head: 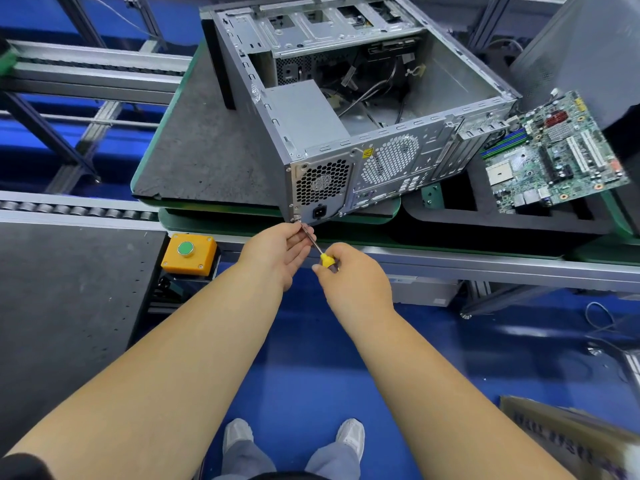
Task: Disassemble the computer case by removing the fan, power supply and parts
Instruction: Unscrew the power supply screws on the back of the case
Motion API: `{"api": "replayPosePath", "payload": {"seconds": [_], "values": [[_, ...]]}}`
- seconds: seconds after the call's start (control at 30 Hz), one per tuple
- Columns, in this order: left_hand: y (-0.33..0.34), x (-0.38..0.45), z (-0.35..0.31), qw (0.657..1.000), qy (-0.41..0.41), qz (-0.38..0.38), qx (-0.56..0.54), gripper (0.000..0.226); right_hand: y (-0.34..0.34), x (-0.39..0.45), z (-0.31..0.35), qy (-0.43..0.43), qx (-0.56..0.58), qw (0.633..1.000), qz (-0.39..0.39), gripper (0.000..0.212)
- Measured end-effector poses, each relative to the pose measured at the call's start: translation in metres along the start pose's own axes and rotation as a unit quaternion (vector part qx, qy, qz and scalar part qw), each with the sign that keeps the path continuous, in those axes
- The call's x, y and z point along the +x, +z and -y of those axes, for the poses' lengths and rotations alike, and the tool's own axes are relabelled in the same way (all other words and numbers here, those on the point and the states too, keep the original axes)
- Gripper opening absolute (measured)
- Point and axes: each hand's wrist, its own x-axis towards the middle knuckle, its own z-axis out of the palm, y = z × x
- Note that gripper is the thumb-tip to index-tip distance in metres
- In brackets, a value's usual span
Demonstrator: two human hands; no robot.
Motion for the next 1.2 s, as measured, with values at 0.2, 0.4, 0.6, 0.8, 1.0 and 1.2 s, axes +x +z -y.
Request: {"api": "replayPosePath", "payload": {"seconds": [0.2, 0.4, 0.6, 0.8, 1.0, 1.2], "values": [[-0.002, 0.001, 0.004, 1.0, 0.028, 0.008, 0.007, 0.012, 0.0, 0.002, 0.011, -0.064, -0.151, 0.986, -0.038, 0.017], [0.0, 0.004, 0.006, 0.998, 0.057, -0.02, 0.026, 0.013, -0.002, 0.003, 0.012, -0.03, -0.087, 0.995, 0.024, 0.02], [0.002, 0.009, 0.007, 0.998, 0.058, -0.032, 0.023, 0.017, -0.014, 0.007, 0.006, 0.169, 0.37, 0.888, 0.214, 0.033], [0.002, 0.009, 0.008, 0.998, 0.056, -0.037, 0.011, 0.021, -0.014, 0.01, -0.002, 0.22, 0.547, 0.751, 0.298, 0.043], [0.001, 0.006, 0.009, 0.998, 0.06, -0.016, 0.013, 0.016, -0.011, 0.009, 0.002, 0.177, 0.449, 0.846, 0.227, 0.026], [-0.003, 0.006, 0.01, 0.998, 0.062, -0.003, -0.004, 0.01, -0.009, 0.004, 0.006, 0.117, 0.286, 0.94, 0.145, 0.011]]}}
